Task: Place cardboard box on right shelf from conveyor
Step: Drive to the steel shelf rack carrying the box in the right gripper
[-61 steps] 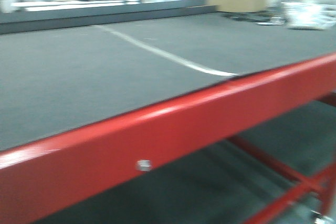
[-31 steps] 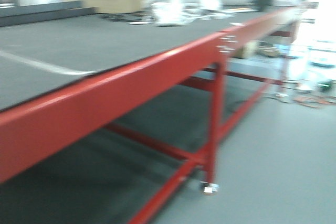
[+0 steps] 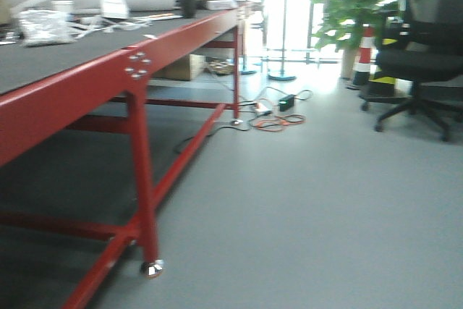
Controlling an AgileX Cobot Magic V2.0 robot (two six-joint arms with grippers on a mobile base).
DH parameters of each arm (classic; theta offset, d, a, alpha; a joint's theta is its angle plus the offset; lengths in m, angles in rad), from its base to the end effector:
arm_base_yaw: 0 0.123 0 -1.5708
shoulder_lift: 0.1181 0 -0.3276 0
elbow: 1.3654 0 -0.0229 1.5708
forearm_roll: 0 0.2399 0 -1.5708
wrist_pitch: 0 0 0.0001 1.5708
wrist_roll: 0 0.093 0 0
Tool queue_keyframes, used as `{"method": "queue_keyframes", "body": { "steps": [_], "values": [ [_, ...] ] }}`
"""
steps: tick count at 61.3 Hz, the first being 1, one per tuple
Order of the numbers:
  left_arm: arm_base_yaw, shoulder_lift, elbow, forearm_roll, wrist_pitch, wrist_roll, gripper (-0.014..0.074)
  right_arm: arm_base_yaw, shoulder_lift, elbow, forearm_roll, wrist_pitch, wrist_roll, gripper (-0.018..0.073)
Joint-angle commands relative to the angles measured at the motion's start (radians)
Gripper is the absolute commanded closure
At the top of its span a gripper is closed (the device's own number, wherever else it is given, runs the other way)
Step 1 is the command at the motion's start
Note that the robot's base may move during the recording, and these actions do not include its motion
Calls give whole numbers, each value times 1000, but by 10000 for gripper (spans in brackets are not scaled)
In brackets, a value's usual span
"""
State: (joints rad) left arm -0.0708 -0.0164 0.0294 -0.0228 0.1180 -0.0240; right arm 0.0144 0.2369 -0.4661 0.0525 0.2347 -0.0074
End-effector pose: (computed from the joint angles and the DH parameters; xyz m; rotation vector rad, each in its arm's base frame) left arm 0.0045 -0.0006 0.1927 0.0216 1.6151 -0.0929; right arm 0.0064 0.0012 0.3408 0.0119 1.4889 0.0560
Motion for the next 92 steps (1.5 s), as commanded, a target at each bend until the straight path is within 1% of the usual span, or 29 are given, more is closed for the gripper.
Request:
{"method": "queue_keyframes", "body": {
  "steps": [1,92],
  "values": [
    [2,-8,10,1,-85,-5,713,-6,10,-30,-10,-111,-7,494],
    [2,-8,10,1,-85,-5,713,-6,10,-30,-10,-111,-7,494]
  ]
}}
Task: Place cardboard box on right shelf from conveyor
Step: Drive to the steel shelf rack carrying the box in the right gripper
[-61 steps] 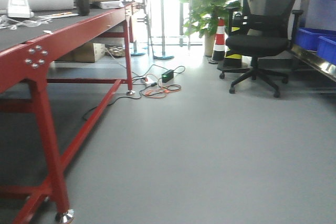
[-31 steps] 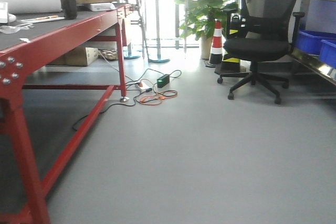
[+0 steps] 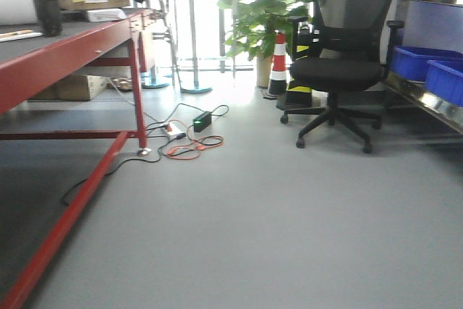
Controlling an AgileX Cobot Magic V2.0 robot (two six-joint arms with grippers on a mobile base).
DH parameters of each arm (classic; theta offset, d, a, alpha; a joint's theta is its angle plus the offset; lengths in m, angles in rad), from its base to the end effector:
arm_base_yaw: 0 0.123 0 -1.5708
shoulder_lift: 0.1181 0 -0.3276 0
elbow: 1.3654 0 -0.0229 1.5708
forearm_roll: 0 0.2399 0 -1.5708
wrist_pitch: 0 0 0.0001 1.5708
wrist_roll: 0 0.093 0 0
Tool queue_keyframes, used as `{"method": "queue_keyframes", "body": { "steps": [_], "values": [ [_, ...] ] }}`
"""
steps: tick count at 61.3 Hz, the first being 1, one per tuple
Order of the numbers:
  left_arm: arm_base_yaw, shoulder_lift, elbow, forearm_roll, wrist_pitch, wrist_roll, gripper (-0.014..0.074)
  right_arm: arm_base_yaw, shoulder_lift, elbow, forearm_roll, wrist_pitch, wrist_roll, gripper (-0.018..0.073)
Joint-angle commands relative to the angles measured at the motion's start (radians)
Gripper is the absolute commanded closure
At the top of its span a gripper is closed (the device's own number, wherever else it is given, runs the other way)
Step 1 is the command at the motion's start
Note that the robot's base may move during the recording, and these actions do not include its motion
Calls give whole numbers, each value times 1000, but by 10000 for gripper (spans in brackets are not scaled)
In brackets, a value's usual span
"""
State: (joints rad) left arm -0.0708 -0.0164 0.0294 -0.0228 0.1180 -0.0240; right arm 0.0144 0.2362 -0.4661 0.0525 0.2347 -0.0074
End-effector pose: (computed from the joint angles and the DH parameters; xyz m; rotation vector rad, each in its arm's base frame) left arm 0.0045 -0.0006 0.1927 0.0216 1.6151 -0.0929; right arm 0.0062 0.0012 0.3408 0.0119 1.4882 0.0560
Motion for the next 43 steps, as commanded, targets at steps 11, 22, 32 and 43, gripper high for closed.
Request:
{"method": "queue_keyframes", "body": {
  "steps": [11,22,32,43],
  "values": [
    [2,-8,10,1,-85,-5,713,-6,11,-30,-10,-111,-7,494],
    [2,-8,10,1,-85,-5,713,-6,11,-30,-10,-111,-7,494],
    [2,-8,10,1,-85,-5,713,-6,11,-30,-10,-111,-7,494],
    [2,-8,10,1,-85,-5,713,-6,11,-30,-10,-111,-7,494]
  ]
}}
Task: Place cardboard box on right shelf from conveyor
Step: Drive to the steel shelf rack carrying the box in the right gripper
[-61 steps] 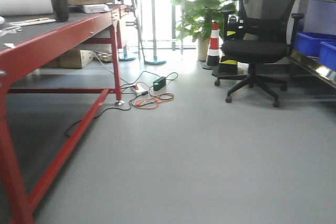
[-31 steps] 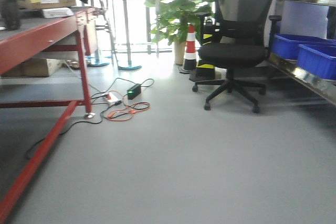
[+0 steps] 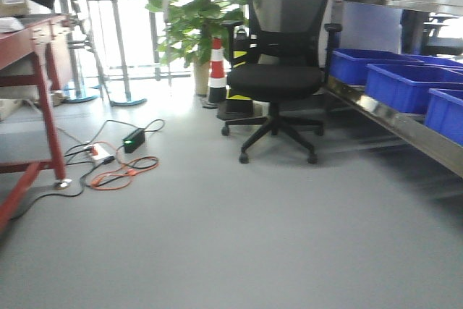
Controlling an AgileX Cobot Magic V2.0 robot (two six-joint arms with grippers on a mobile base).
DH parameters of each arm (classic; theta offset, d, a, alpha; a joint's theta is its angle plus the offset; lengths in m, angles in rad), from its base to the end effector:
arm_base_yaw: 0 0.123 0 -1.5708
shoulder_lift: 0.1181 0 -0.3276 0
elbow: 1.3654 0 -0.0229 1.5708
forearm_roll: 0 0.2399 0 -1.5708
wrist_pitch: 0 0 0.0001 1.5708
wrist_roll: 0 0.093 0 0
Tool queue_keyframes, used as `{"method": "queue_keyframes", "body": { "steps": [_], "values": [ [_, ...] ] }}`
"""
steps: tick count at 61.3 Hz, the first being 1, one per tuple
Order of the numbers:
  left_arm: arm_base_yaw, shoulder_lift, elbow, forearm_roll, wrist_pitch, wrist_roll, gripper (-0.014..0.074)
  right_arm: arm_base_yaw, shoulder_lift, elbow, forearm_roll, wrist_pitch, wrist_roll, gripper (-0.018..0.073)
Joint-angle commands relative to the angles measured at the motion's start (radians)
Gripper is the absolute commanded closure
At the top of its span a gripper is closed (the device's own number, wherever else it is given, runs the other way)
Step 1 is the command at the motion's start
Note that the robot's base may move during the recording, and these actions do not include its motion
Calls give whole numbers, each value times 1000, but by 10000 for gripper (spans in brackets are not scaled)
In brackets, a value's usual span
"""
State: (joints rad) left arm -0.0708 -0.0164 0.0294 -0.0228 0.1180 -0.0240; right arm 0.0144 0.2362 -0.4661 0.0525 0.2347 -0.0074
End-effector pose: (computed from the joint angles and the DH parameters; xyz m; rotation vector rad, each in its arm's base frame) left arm 0.0045 -0.0006 0.1927 0.0216 1.6151 -0.0929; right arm 0.0062 0.0012 0.3408 0.0119 1.4882 0.0560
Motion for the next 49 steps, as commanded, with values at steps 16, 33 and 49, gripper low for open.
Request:
{"method": "queue_keyframes", "body": {
  "steps": [16,33,49],
  "values": [
    [2,-8,10,1,-85,-5,713,-6,11,-30,-10,-111,-7,494],
    [2,-8,10,1,-85,-5,712,-6,11,-30,-10,-111,-7,494],
    [2,-8,10,1,-85,-5,713,-6,11,-30,-10,-111,-7,494]
  ]
}}
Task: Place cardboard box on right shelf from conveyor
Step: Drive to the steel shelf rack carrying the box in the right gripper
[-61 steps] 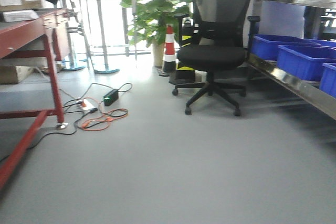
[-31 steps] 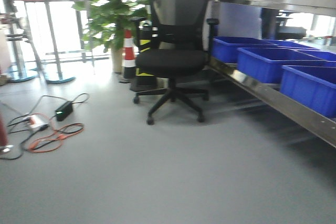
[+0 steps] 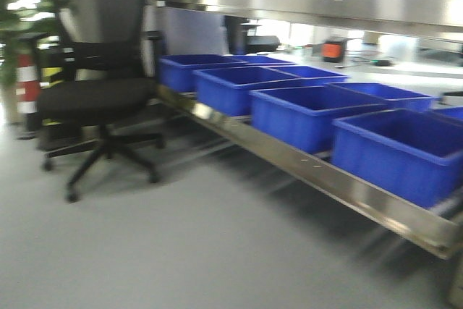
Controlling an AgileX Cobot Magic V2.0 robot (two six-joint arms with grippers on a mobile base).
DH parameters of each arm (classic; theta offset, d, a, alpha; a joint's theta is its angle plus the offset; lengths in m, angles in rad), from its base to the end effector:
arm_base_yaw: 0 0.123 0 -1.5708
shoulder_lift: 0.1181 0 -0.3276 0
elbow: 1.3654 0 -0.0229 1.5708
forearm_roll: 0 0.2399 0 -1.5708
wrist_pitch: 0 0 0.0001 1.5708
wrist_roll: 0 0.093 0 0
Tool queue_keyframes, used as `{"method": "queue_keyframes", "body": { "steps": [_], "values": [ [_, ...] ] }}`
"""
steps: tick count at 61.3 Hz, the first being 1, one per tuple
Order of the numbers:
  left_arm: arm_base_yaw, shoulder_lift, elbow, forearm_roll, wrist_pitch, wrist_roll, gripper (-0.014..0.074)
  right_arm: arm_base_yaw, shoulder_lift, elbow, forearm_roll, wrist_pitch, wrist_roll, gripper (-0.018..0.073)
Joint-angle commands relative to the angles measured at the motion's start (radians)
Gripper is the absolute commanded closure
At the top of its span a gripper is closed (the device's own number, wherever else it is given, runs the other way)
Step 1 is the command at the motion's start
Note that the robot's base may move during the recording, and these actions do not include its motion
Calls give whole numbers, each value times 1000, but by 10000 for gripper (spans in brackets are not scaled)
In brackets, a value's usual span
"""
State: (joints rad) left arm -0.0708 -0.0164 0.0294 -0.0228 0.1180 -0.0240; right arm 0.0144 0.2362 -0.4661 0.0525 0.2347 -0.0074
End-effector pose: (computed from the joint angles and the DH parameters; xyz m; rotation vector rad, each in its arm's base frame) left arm 0.0045 -0.0006 0.1927 0.0216 1.6151 -0.0929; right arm 0.0062 0.0012 0.3408 0.0119 1.4882 0.0560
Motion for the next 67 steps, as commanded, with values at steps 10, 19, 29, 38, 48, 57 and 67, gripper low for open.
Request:
{"method": "queue_keyframes", "body": {
  "steps": [10,19,29,38,48,57,67],
  "values": [
    [2,-8,10,1,-85,-5,713,-6,11,-30,-10,-111,-7,494],
    [2,-8,10,1,-85,-5,713,-6,11,-30,-10,-111,-7,494],
    [2,-8,10,1,-85,-5,713,-6,11,-30,-10,-111,-7,494],
    [2,-8,10,1,-85,-5,713,-6,11,-30,-10,-111,-7,494],
    [2,-8,10,1,-85,-5,713,-6,11,-30,-10,-111,-7,494],
    [2,-8,10,1,-85,-5,713,-6,11,-30,-10,-111,-7,494],
    [2,-8,10,1,-85,-5,713,-6,11,-30,-10,-111,-7,494]
  ]
}}
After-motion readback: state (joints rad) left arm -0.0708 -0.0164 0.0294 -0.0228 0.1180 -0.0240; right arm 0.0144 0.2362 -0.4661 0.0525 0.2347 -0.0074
